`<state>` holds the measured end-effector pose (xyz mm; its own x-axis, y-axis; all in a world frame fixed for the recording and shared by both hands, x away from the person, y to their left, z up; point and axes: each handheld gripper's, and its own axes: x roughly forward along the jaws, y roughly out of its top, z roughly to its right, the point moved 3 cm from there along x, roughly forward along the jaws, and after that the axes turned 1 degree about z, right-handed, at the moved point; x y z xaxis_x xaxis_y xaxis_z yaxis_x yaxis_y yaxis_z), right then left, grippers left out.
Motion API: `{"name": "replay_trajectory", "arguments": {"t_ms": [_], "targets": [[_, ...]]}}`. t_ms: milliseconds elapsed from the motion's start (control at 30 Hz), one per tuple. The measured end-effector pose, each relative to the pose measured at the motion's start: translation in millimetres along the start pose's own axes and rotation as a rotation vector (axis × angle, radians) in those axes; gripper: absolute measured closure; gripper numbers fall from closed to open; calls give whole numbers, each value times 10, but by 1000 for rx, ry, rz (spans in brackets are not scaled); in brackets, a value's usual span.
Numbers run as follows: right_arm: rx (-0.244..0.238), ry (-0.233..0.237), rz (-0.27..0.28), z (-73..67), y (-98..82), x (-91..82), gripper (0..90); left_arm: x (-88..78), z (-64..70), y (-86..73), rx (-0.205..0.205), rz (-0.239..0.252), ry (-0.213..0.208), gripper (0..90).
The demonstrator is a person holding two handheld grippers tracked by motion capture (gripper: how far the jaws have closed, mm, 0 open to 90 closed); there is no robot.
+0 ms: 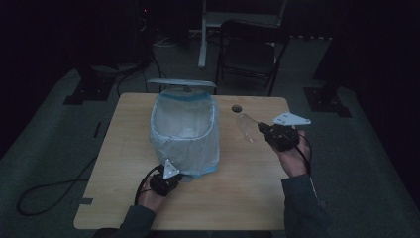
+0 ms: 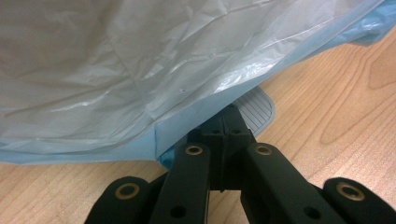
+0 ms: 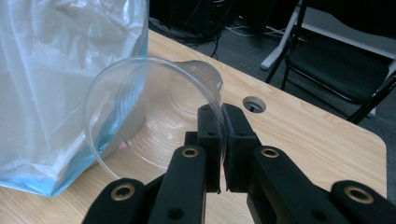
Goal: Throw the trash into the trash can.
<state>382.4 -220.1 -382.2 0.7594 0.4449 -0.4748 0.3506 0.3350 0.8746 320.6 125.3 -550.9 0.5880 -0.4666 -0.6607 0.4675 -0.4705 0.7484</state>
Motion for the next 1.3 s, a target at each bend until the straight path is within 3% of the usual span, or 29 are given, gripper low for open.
{"name": "replay_trajectory", "arguments": {"t_ms": [1300], "targets": [[-37, 74, 77, -164, 395, -96, 871, 1, 5, 1, 2, -2, 4, 900]]}}
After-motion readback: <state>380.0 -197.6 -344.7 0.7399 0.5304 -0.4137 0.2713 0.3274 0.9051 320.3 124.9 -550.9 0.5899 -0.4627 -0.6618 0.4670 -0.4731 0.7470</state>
